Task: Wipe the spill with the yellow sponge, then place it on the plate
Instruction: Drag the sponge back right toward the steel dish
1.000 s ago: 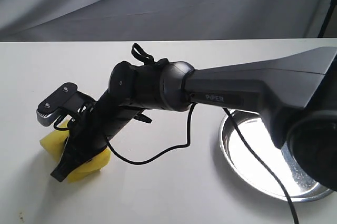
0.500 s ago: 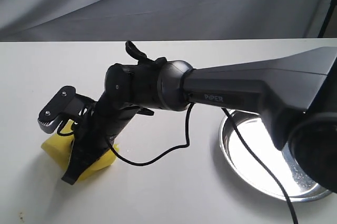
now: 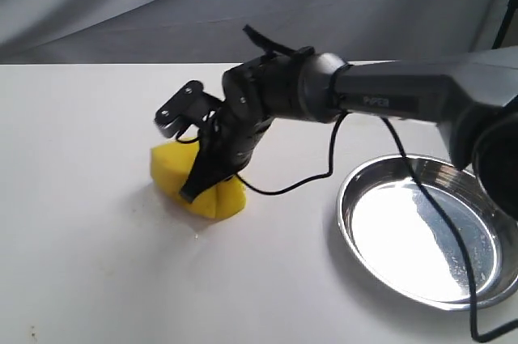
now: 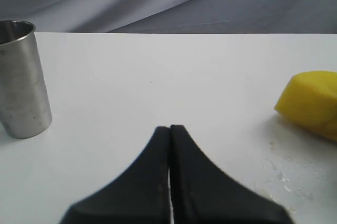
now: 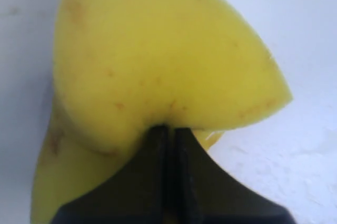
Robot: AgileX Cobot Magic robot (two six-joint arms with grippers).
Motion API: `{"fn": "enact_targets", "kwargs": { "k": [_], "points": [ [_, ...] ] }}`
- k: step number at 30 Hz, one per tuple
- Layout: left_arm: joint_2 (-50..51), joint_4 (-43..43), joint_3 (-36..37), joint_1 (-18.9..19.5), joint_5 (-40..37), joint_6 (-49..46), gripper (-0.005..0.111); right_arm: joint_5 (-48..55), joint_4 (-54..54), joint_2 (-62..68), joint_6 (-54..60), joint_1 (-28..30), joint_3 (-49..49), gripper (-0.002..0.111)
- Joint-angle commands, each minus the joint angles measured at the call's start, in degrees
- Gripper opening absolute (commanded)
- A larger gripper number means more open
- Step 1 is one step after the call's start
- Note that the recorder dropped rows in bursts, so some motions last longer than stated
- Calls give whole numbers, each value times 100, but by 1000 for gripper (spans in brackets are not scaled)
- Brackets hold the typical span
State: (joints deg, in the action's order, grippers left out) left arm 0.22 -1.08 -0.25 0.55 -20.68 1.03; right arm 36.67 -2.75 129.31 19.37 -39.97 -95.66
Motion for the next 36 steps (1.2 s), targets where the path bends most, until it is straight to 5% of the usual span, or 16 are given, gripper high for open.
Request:
{"fn": "enact_targets", "kwargs": {
  "k": [1,22,36],
  "points": [
    [-22,-16,25,-5,72,14,0,269,402,104,-276,686,93,0],
    [-22,-16,25,-5,72,14,0,-134,402,104,-1611,2830,93,0],
    [-22,-16,25,-5,72,14,0,272,404,104,-1814,3328,93,0]
  ]
}}
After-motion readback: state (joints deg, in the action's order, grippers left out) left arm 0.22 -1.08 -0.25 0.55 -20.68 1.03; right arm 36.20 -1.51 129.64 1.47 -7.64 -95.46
